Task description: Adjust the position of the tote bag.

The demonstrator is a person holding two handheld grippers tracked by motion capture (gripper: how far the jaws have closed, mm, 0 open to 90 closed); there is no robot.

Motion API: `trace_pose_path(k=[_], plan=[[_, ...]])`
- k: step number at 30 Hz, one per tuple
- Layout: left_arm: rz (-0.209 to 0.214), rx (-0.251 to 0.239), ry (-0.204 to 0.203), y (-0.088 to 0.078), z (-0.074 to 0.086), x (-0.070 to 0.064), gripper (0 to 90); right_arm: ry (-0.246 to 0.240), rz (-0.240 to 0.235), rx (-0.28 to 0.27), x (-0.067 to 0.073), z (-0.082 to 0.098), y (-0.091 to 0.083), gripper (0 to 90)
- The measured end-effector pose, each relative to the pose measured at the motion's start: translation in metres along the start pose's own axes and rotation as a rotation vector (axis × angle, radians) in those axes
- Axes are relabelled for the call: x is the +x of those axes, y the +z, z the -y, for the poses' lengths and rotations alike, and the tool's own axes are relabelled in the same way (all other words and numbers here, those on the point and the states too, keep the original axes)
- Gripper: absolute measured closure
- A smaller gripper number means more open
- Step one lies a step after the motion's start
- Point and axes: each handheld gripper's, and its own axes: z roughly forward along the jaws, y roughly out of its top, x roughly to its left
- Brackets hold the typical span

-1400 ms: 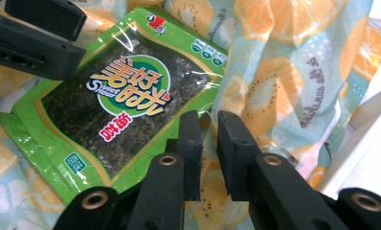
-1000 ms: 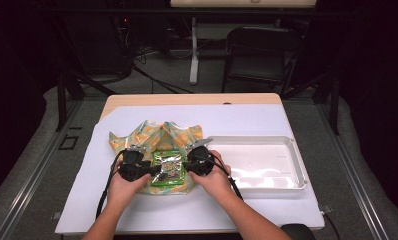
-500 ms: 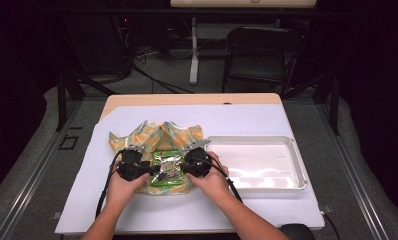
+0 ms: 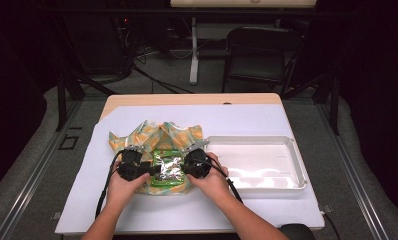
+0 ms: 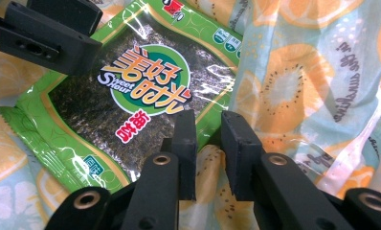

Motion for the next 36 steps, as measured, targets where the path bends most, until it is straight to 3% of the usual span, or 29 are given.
trace_pose_path(k=[19,29,36], plan=[[0.131,0.024,-0.105,0.014,0.001,0.008,44.4,0.010,-0.004,-0.006,-0.001,0.002,0.000,78.2],[0.146,0.027,-0.120,0.018,0.001,0.007,44.4,0.011,0.000,-0.009,-0.001,0.003,0.000,78.2],[0.144,0.025,-0.108,0.017,0.001,0.006,44.8,0.021,-0.001,-0.015,0.000,0.004,0.000,78.3]])
